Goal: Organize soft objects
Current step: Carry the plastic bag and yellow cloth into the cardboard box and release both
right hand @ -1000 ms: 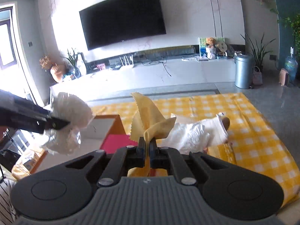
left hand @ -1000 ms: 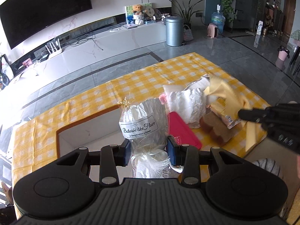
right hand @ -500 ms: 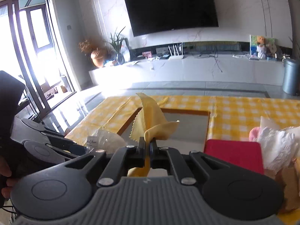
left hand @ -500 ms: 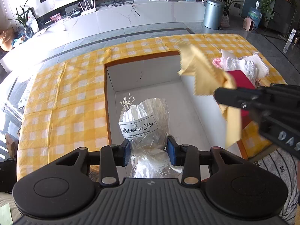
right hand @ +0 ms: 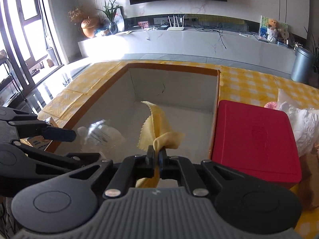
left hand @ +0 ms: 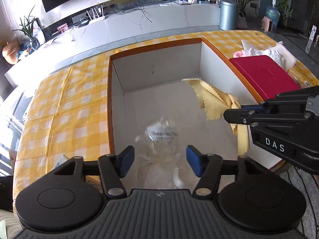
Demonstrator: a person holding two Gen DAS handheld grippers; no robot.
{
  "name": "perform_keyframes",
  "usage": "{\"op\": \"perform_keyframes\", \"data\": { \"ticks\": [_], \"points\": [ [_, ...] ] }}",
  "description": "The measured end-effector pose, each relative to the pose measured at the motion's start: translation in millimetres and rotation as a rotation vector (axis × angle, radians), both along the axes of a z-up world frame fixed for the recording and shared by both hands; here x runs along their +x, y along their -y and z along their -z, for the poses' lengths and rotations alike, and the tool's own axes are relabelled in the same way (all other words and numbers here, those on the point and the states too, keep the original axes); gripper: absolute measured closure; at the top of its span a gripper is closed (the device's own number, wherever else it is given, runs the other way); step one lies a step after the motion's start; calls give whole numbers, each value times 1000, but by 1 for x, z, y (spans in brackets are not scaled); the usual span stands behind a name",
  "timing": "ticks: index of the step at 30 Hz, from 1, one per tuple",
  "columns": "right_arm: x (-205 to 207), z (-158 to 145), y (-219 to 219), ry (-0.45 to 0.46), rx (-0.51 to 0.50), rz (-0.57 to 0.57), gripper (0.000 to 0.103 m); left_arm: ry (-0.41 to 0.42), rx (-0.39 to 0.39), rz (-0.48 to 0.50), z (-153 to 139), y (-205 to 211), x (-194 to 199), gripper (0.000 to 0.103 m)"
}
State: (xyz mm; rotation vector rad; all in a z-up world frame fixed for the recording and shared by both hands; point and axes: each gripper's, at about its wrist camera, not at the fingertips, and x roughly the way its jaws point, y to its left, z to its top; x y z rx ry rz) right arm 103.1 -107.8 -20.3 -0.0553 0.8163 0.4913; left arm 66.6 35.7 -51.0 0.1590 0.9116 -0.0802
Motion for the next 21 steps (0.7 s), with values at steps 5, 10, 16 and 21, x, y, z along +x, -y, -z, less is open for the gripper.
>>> {"op": "perform_keyframes", "data": {
  "ticks": [5, 10, 16, 21],
  "points": [
    [-2, 8, -1, -12, -27, -19, 102, 122, 14, 4, -7, -6, -17, 14],
    [-3, 10, -6, -17, -52, -11, 102, 166, -23, -33, -18, -22, -24, 13],
    [-10, 13, -26, -5, -164, -33, 102, 282, -131, -110, -25, -53, -33, 13],
    [-16, 4, -41, 0, -106, -65, 101, 341, -223, -155, -23, -71, -33, 13]
  ]
}}
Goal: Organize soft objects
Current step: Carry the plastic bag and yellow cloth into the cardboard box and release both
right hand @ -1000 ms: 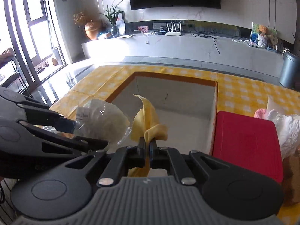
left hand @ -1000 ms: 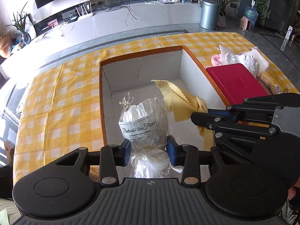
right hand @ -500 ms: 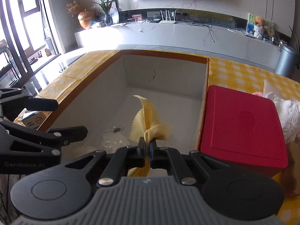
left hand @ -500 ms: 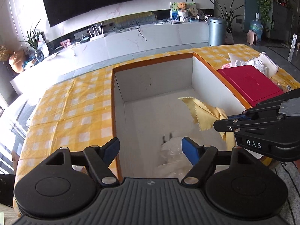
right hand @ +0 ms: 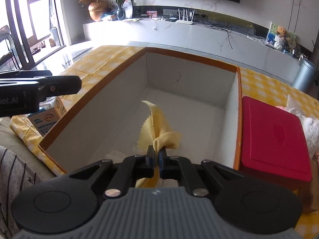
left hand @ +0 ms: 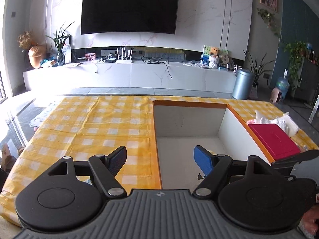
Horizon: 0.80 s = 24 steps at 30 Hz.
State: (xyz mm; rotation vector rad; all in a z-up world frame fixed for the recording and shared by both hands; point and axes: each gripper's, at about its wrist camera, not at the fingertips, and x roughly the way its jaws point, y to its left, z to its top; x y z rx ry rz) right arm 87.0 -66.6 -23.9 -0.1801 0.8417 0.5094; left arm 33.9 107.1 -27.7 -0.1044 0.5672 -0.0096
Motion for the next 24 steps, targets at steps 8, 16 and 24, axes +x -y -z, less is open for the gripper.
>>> {"op": "perform_keyframes", "data": {
  "ticks": [8, 16, 24],
  "points": [
    [15, 5, -6, -113, 160, 43, 101, 26, -84, -128, 6, -19, -4, 8],
    [14, 7, -33, -146, 235, -6, 101, 52, -76, -97, 5, -18, -9, 8],
    [27, 41, -56, -256, 171, -32, 100, 86, -81, -86, 7, -17, -12, 8]
  ]
}}
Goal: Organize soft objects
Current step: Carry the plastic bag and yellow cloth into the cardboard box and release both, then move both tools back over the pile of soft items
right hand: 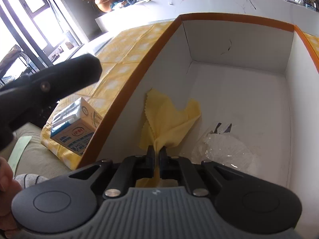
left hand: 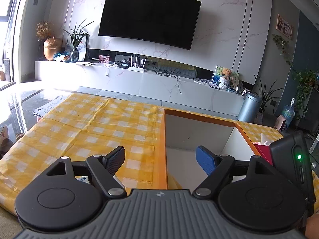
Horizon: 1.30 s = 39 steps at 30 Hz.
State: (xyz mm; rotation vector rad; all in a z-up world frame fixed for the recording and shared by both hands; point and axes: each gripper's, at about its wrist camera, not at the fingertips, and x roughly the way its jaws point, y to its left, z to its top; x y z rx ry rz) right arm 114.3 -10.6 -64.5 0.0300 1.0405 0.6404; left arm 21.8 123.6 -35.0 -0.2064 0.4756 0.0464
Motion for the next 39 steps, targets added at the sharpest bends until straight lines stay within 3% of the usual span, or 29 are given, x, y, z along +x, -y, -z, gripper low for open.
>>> {"op": "perform_keyframes", "data": {
  "ticks": [2, 5, 8, 10, 12, 14, 18, 24, 28, 33, 39],
  "points": [
    [-4, -4, -2, 29, -11, -9, 92, 3, -8, 57, -1, 0, 0, 8],
    [-6, -11, -1, 60, -37, -9, 60, 14, -23, 84, -1, 1, 0, 9],
    [-16, -21, 1, 161, -98, -55, 56, 16, -29, 95, -1, 2, -1, 9],
    [-21, -27, 5, 237, -126, -89, 44, 9, -45, 93, 1, 0, 1, 8],
    [-25, -31, 17, 287, -115, -109, 18, -11, -72, 94, 4, -4, 4, 8],
    [-24, -38, 27, 347, -106, -102, 10, -22, -93, 83, 6, -7, 6, 8],
    [-23, -52, 46, 420, -111, -54, 5, -38, -116, 53, 7, -14, 6, 8],
    [-22, -81, 91, 467, -83, 56, 3, -45, -78, 13, -8, -6, 2, 8],
    [-25, -100, 129, 506, -98, 127, 3, -32, -87, 57, -28, 12, 2, 8],
    [-29, -119, 192, 558, -175, 189, 3, -8, 24, 130, -49, 62, 9, 8],
    [-31, -125, 285, 536, -308, 373, 3, -1, 99, 291, -60, 134, 21, 8]
  ]
}}
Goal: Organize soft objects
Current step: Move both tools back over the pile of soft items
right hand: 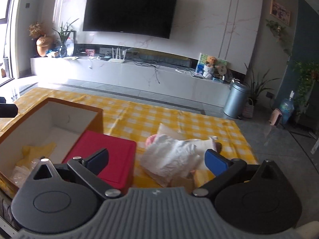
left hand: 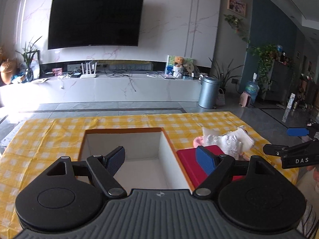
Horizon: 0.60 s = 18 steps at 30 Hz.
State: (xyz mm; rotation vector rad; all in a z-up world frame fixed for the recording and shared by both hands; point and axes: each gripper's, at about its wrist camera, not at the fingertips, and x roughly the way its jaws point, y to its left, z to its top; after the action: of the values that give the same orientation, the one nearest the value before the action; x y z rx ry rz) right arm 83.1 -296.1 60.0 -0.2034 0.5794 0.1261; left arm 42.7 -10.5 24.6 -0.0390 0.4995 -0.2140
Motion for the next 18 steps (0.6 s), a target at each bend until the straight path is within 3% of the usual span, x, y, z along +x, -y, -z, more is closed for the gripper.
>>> {"op": "perform_keyframes", "data": {
  "ticks": [4, 8, 15, 18],
  "points": [
    [-7, 10, 50, -16, -7, 96, 3, 21, 24, 54, -2, 41, 5, 8],
    [-3, 31, 85, -102, 5, 178, 3, 7, 16, 104, -1, 76, 16, 8],
    [28, 81, 108, -349, 145, 107, 3, -52, 31, 138, 17, 117, 40, 8],
    [46, 106, 104, -427, 145, 103, 3, -74, 54, 155, 27, 132, 47, 8]
  ]
}}
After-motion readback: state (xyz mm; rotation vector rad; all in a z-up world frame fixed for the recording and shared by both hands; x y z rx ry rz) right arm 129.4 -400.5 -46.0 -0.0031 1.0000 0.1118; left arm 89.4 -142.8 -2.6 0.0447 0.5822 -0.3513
